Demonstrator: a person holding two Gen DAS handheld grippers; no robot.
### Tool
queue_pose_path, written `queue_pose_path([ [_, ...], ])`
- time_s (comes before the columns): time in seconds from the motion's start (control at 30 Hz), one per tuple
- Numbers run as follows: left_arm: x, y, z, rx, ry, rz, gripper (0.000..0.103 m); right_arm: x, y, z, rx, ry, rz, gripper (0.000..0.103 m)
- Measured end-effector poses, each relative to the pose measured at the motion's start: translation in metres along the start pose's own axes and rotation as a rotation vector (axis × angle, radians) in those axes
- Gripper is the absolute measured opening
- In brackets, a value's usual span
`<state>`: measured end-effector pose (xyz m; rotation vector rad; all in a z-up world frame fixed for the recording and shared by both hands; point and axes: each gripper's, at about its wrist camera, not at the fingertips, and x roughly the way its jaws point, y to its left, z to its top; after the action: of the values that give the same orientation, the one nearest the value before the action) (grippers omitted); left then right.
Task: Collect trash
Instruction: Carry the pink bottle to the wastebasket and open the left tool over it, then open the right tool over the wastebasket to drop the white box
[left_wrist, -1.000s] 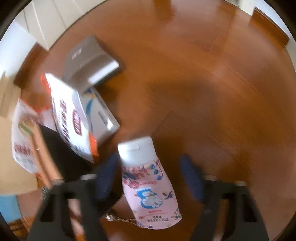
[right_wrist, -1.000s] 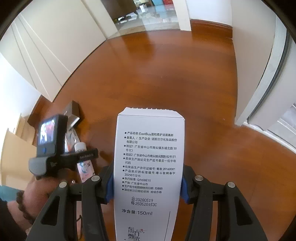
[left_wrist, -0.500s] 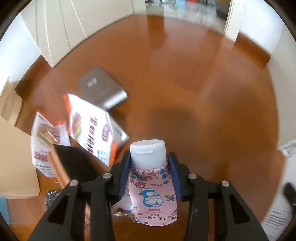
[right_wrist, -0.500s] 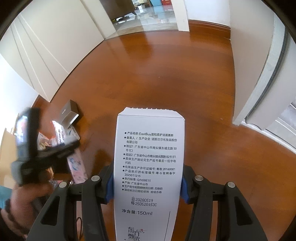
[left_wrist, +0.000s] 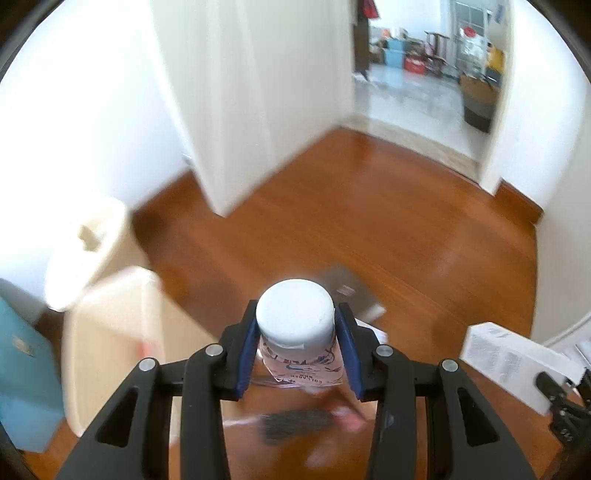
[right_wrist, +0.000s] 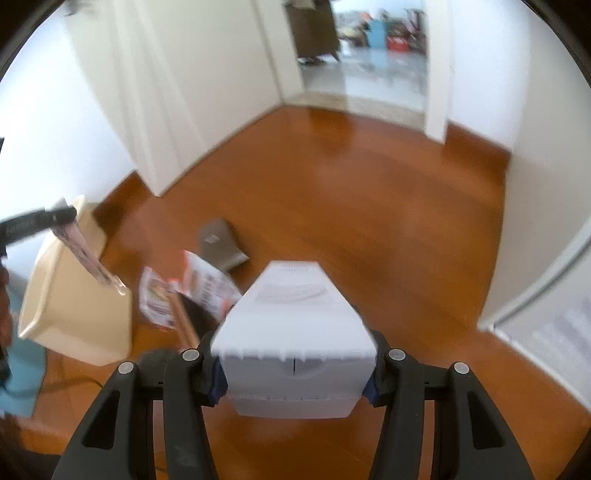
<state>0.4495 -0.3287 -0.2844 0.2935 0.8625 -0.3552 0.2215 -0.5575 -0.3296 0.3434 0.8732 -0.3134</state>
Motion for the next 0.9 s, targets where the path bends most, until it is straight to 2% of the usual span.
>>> queue_pose_path([
  [0.1,-0.034,0.056,0.017,-0.013,-0.037,0.054,0.039,-0.031,0.041,0.02,-0.055,-0.027,0.03,0.055],
  [0.23,-0.065,0.122,0.023,-0.062,-0.037,0.099,0.039,-0.059,0.085,0.039,-0.13,-0.037,0.058,0.055],
  [0.33,-0.058,0.159,0.014,-0.102,-0.008,0.119,0.039,-0.075,0.116,0.052,-0.182,-0.036,0.073,0.055],
  [0.47,-0.029,0.195,-0.009,-0.153,0.052,0.155,0.039,-0.085,0.148,0.059,-0.233,-0.024,0.081,0.055],
  [0.6,0.002,0.224,-0.027,-0.202,0.139,0.124,0.04,-0.09,0.178,0.059,-0.283,-0.01,0.097,0.055],
  [0.63,0.006,0.228,-0.03,-0.213,0.154,0.125,0.045,-0.09,0.186,0.059,-0.295,-0.003,0.104,0.055],
  [0.67,0.006,0.231,-0.034,-0.22,0.158,0.134,0.06,-0.091,0.194,0.055,-0.307,0.005,0.112,0.055],
  [0.73,-0.006,0.236,-0.04,-0.233,0.153,0.134,0.077,-0.089,0.211,0.053,-0.333,0.021,0.123,0.055],
  [0.83,-0.024,0.241,-0.04,-0.216,0.145,0.131,0.077,-0.085,0.237,0.054,-0.378,0.038,0.14,0.055],
  [0.9,-0.049,0.254,-0.034,-0.244,0.126,0.122,0.077,-0.086,0.258,0.055,-0.407,0.04,0.16,0.055],
])
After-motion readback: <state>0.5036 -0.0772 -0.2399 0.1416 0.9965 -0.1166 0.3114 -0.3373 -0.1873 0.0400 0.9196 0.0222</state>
